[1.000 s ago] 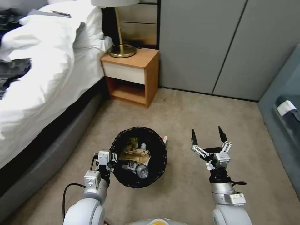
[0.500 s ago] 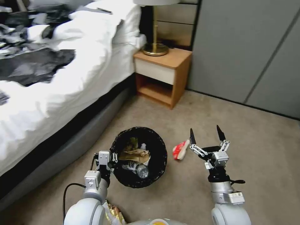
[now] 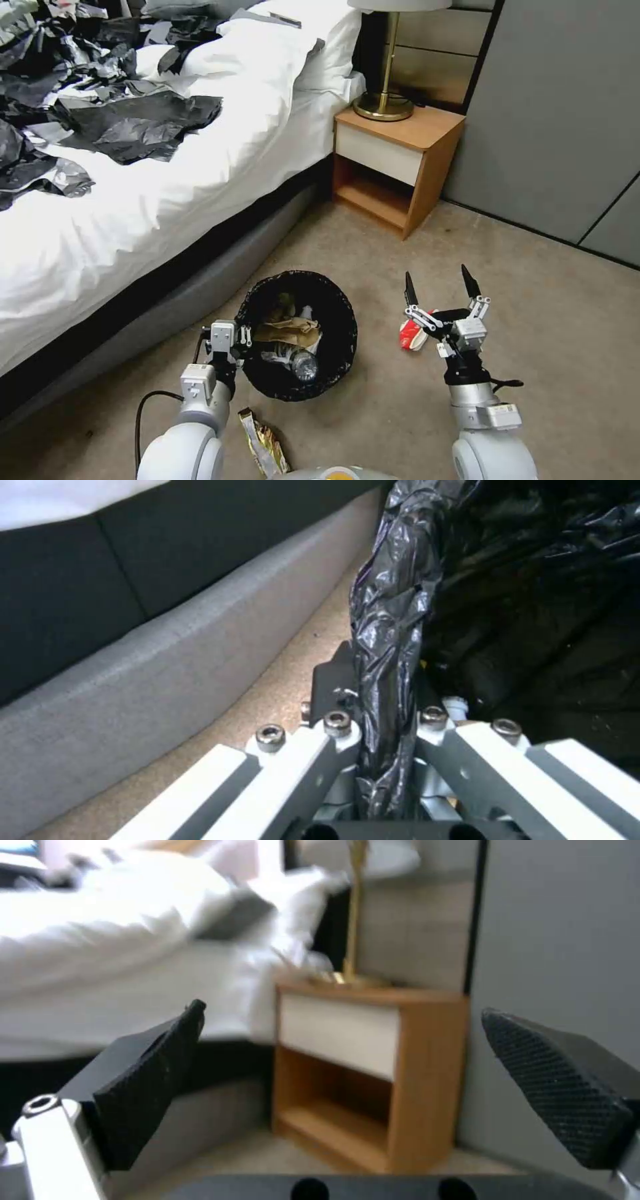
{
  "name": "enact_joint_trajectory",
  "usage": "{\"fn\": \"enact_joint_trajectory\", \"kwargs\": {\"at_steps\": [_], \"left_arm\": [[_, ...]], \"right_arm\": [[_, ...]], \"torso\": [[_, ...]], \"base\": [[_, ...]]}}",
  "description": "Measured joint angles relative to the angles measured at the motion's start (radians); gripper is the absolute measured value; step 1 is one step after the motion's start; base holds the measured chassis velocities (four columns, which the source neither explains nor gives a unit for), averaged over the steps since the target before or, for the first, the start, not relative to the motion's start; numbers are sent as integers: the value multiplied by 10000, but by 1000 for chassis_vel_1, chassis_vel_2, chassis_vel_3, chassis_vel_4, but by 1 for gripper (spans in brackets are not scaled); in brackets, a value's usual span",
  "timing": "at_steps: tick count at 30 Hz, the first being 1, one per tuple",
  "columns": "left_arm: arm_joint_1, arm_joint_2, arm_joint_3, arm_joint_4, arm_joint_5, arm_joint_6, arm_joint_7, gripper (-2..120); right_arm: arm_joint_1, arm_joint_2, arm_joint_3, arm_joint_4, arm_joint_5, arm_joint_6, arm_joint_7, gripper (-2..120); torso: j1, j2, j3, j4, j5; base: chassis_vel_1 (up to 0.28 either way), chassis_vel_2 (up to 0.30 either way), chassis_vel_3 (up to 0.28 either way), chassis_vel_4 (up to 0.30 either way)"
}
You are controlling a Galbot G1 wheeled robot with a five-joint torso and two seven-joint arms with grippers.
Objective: Pick up the trash bin, then pick up the garbage from the floor and place it into the trash bin.
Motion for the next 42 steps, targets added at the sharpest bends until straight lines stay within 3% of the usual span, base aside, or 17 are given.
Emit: {"fn": "enact_joint_trajectory", "kwargs": {"at_steps": [5, 8, 13, 15, 17, 19, 20, 24, 33, 42], "left_arm": [[12, 0, -4, -21, 0, 0, 0, 0], [26, 0, -16, -65, 3, -3, 0, 0], [37, 0, -25, -80, 3, -7, 0, 0], [69, 7, -51, -97, 6, -20, -2, 0], [73, 9, -52, -104, 8, -25, -2, 0], [79, 21, -45, -123, 8, -28, -13, 0], [79, 21, -45, -123, 8, -28, -13, 0], [101, 47, -56, -185, 2, -28, -29, 0], [90, 32, -10, -177, 25, -27, -38, 0], [96, 26, -18, -113, 38, -27, -47, 0]], "right_arm": [[393, -112, 46, -73, 480, -1226, 357, 100], [912, -236, 110, -338, 1191, -2818, 765, 100], [1161, -276, 169, -590, 1372, -3377, 886, 100], [1699, -343, 357, -1292, 1619, -4515, 1001, 100], [1829, -360, 386, -1539, 1739, -4803, 1017, 100], [2394, -353, 442, -2931, 2176, -5513, 1021, 100], [2394, -353, 442, -2931, 2176, -5513, 1021, 100], [3135, -235, 463, -5054, 2968, -5833, 828, 100], [4147, -59, 461, -6675, 4048, -6275, 123, 100], [5080, 290, 624, -8696, 3683, -5899, -633, 99]], "torso": [[0, 0, 0, 1, 0], [0, 0, 0, 2, 0], [0, 0, 0, 1, 0], [0, 0, 0, 1, 1], [0, 0, 0, 1, 0], [0, 0, 0, 1, 0], [0, 0, 0, 1, 0], [-1, 0, 0, 0, 1], [0, 0, 0, 1, 0], [0, 0, 0, 1, 0]], "base": [[0, 0, 0, 0], [0, 0, 0, 0], [0, 0, 0, 0], [0, 0, 0, 0], [0, 0, 0, 0], [0, 0, 0, 0], [0, 0, 0, 0], [0, 0, 0, 0], [0, 0, 0, 0], [0, 0, 0, 0]]}}
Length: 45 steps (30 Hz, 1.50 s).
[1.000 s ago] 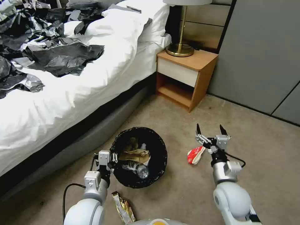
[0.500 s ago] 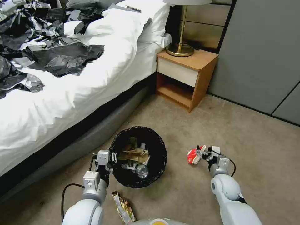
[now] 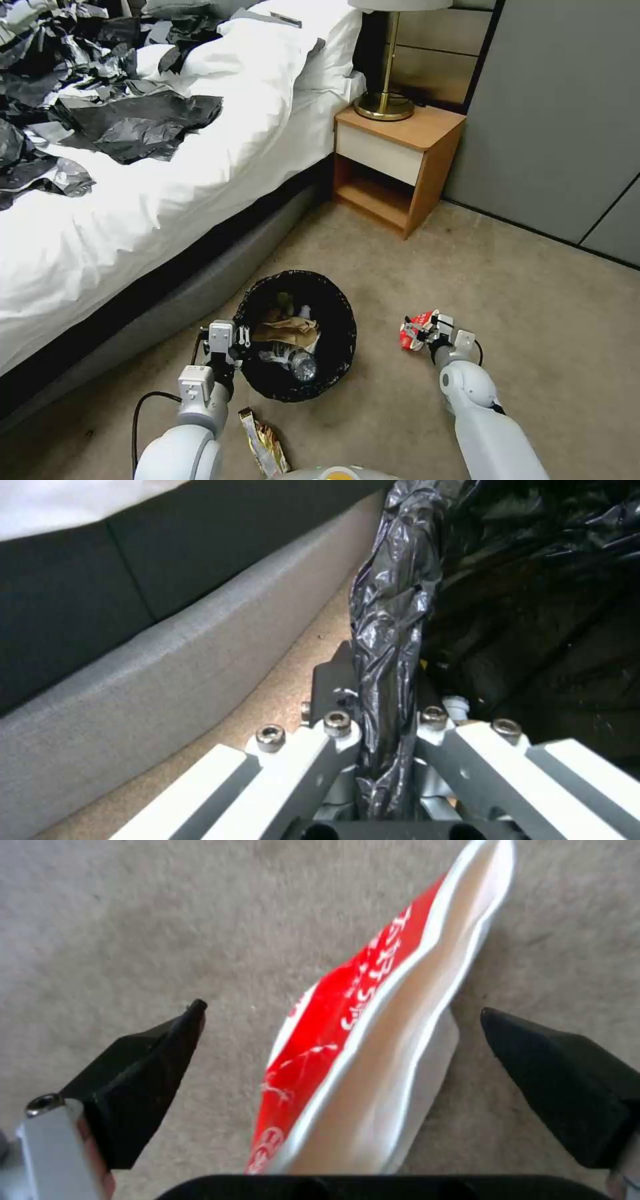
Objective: Pick up the trash bin, then pick up the garbage from the floor and place it into the trash bin.
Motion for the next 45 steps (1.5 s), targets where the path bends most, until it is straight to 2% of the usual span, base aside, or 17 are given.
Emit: {"fn": "enact_joint_trajectory", "kwargs": {"at_steps": [3, 6, 8, 10, 11, 13, 14, 18, 19, 23, 25, 26, 28, 40, 42, 44, 45], "left_arm": [[6, -5, 11, 7, 13, -1, -6, 0], [28, -10, 21, 8, 22, -6, -8, 0], [29, -10, 0, 7, 23, -7, -10, 0], [23, -10, -7, 13, 23, -10, -11, 0], [23, -10, -7, 13, 23, -10, -11, 0], [7, -16, 11, 25, 28, -11, -12, 0], [7, -16, 11, 25, 28, -11, -12, 0], [-21, -25, 35, 69, 32, -16, -12, 0], [-21, -25, 35, 69, 32, -16, -12, 0], [-49, -30, 79, 96, 34, -22, -15, 0], [-49, -27, 94, 107, 33, -29, -15, 0], [-49, -27, 94, 107, 33, -29, -15, 0], [-37, -14, 83, 109, 30, -38, -15, 0], [-17, 18, 69, 90, 20, -49, -15, 0], [-16, 28, 81, 61, 25, -52, -18, 0], [-17, 33, 87, 57, 27, -52, -18, 0], [-17, 32, 99, 36, 32, -52, -18, 0]], "right_arm": [[251, 125, 82, -606, -338, 219, -107, 95], [478, 216, 219, -1229, -755, 583, -239, 80], [483, 215, 240, -1270, -815, 633, -253, 75], [476, 198, 244, -1275, -877, 696, -261, 67], [476, 198, 244, -1275, -877, 696, -261, 67], [426, 157, 250, -1180, -927, 771, -264, 56], [426, 157, 250, -1180, -927, 771, -264, 56], [224, 61, 217, -758, -925, 833, -295, 37], [224, 61, 217, -758, -925, 833, -295, 37], [161, 97, 220, -665, -996, 933, -295, 24], [102, 105, 201, -547, -1064, 983, -295, 13], [102, 105, 201, -547, -1064, 983, -295, 13], [74, 109, 172, -442, -1080, 998, -295, 3], [-140, 112, 20, 175, -1243, 1426, -134, 0], [-499, 22, -88, 1136, -1230, 1795, -1, 0], [-589, 6, -115, 1393, -1230, 1956, 16, 0], [-831, -41, -156, 2185, -1316, 2520, 44, 0]], "torso": [[0, 0, 0, 0, 0], [0, 0, 0, 0, -2], [0, 0, 0, -2, -2], [1, 0, 0, 0, 1], [1, 0, 0, 0, 1], [0, 0, 0, 0, 1], [0, 0, 0, 0, 1], [0, 1, 0, -1, 0], [0, 1, 0, -1, 0], [0, 0, 0, 0, 0], [0, 0, 0, -1, 0], [0, 0, 0, -1, 0], [0, 0, 0, 0, 1], [1, 0, 0, 0, 0], [1, 0, 1, -2, 0], [1, 0, 1, -4, 5], [0, 0, 0, 0, -1]], "base": [[0, 0, 0, 0], [0, 0, 0, 0], [0, 0, 0, 0], [0, 0, 0, 0], [0, 0, 0, 0], [0, 0, 0, 0], [0, 0, 0, 0], [0, 0, 0, 0], [0, 0, 0, 0], [0, 0, 0, 0], [0, 0, 0, 0], [0, 0, 0, 0], [0, 0, 0, 0], [0, 0, 0, 0], [0, 0, 0, 0], [0, 0, 0, 0], [0, 0, 0, 0]]}}
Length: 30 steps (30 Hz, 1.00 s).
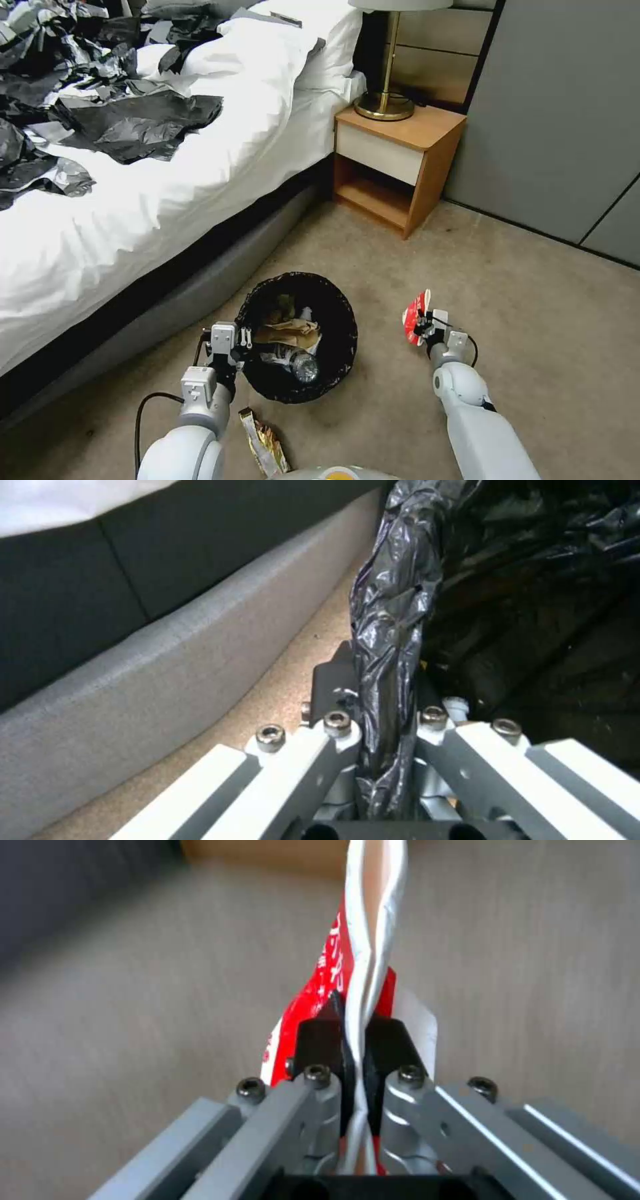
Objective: Pick up the trash bin, then pick up the garbage from the floor and place it into the trash bin.
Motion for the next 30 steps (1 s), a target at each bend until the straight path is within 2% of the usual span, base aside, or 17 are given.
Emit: {"fn": "enact_joint_trajectory", "kwargs": {"at_steps": [1, 3, 5, 6, 8, 9, 10, 12, 16, 17, 19, 20, 22, 30], "left_arm": [[0, 1, 0, -11, 1, 0, -1, 0], [-1, 2, 1, -14, 3, 0, -1, 0], [-8, 2, 44, -18, 30, 0, -3, 0], [-8, 2, 44, -18, 30, 0, -3, 0], [-12, -7, 92, -15, 67, 0, -2, 0], [-10, -9, 106, -8, 86, 0, -3, 0], [-10, -9, 106, -8, 86, 0, -3, 0], [-6, -26, 144, 10, 116, 0, -3, 0], [-10, -38, 157, 12, 127, 1, -3, 0], [-10, -38, 157, 12, 127, 1, -3, 0], [-15, -47, 158, 12, 129, 4, -3, 0], [-15, -47, 158, 12, 129, 4, -3, 0], [-4, -50, 152, 12, 133, 7, -3, 0], [11, -87, 194, 12, 196, 7, -3, 0]], "right_arm": [[-202, -26, -5, 641, -182, 470, 1, 0], [-292, -37, -10, 955, -278, 711, -7, 0], [-556, -84, 0, 2684, -993, 2425, -597, 0], [-556, -84, 0, 2684, -993, 2425, -597, 0], [-743, -162, -33, 4000, -1262, 3492, -1709, 0], [-881, -219, -123, 4566, -1234, 3742, -2143, 0], [-881, -219, -123, 4566, -1234, 3742, -2143, 0], [-1286, -373, -496, 5680, -980, 4134, -3034, 0], [-1772, -567, -1227, 6473, -928, 4397, -3493, 0], [-1772, -567, -1227, 6473, -928, 4397, -3493, 0], [-2152, -748, -2052, 6789, -1083, 4550, -3545, 0], [-2152, -748, -2052, 6789, -1083, 4550, -3545, 0], [-2577, -1067, -3359, 6551, -1642, 4753, -3533, 0], [-2405, -1207, -4582, 5118, -2546, 4811, -2995, 0]], "torso": [[0, 0, 1, -1, -3], [0, 0, 0, -2, 0], [-1, 0, 0, 0, -2], [-1, 0, 0, 0, -2], [0, 0, 0, 2, -2], [0, 0, 0, 0, -2], [0, 0, 0, 0, -2], [0, 1, 0, -1, -1], [0, 1, 0, -1, 0], [0, 1, 0, -1, 0], [0, 1, 0, 0, 1], [0, 1, 0, 0, 1], [-1, 0, 0, 0, 0], [0, 1, 0, 0, 1]], "base": [[0, 0, 0, 0], [0, 0, 0, 0], [0, 0, 0, 0], [0, 0, 0, 0], [0, 0, 0, 0], [0, 0, 0, 0], [0, 0, 0, 0], [0, 0, 0, 0], [0, 0, 0, 0], [0, 0, 0, 0], [0, 0, 0, 0], [0, 0, 0, 0], [0, 0, 0, 0], [0, 0, 0, 0]]}}
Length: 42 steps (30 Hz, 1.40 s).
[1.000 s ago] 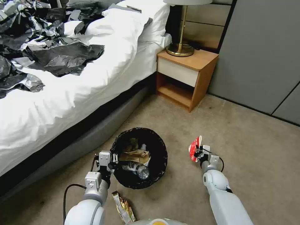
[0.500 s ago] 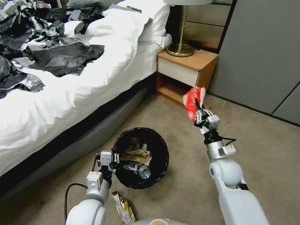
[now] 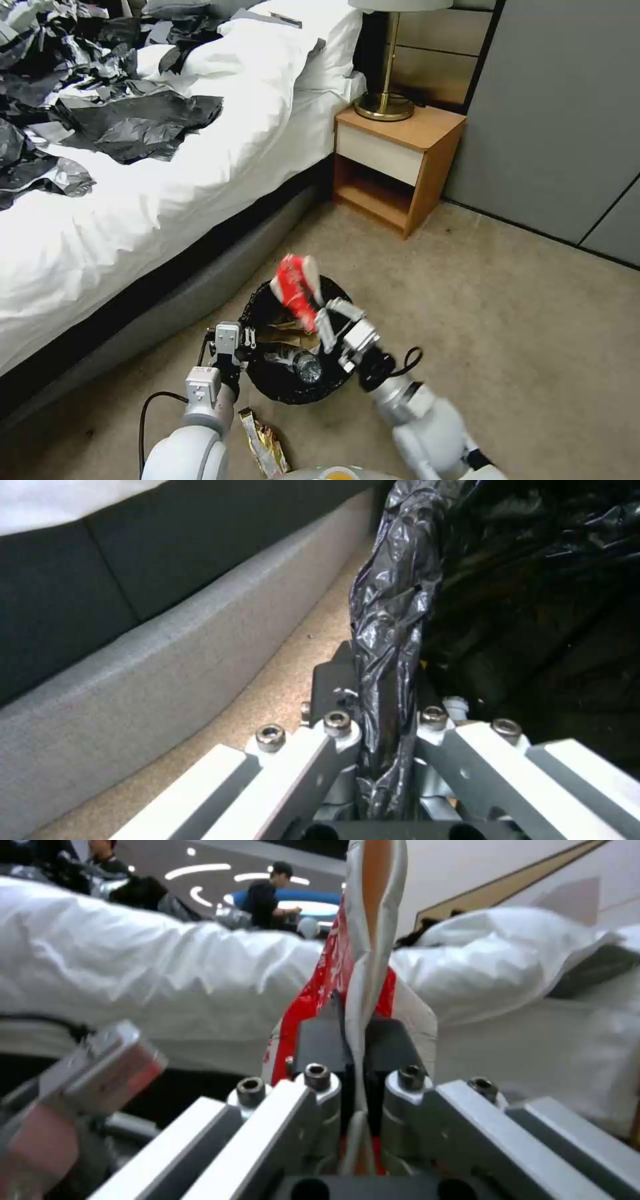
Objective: Pick up the trash bin, then pick up the garbage from the floor and place it into the trash bin.
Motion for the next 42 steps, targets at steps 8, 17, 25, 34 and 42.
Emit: {"fn": "enact_joint_trajectory", "kwargs": {"at_steps": [8, 17, 25, 34, 42], "left_arm": [[4, -17, 26, -15, 24, 10, 0, 0], [-7, -16, 26, -21, 18, 11, 0, 0], [-7, -10, 17, -37, 8, 16, 3, 0], [-27, -5, 12, -39, 0, 17, 5, 0], [-27, -2, -19, -39, -10, 17, 8, 0]], "right_arm": [[163, 52, 38, -828, -265, 168, 134, 0], [153, 88, 120, -919, -330, 158, 193, 15], [97, 66, 204, -831, -344, 156, 52, 43], [22, 30, 246, -675, -347, 154, -16, 80], [-92, -45, 495, -146, -346, 195, -31, 100]], "torso": [[0, 0, 0, -1, 0], [0, 0, 0, -1, 0], [-1, 0, 0, 0, 0], [1, 0, 0, 0, 0], [0, 0, 0, 0, 0]], "base": [[0, 0, 0, 0], [0, 0, 0, 0], [0, 0, 0, 0], [0, 0, 0, 0], [0, 0, 0, 0]]}}
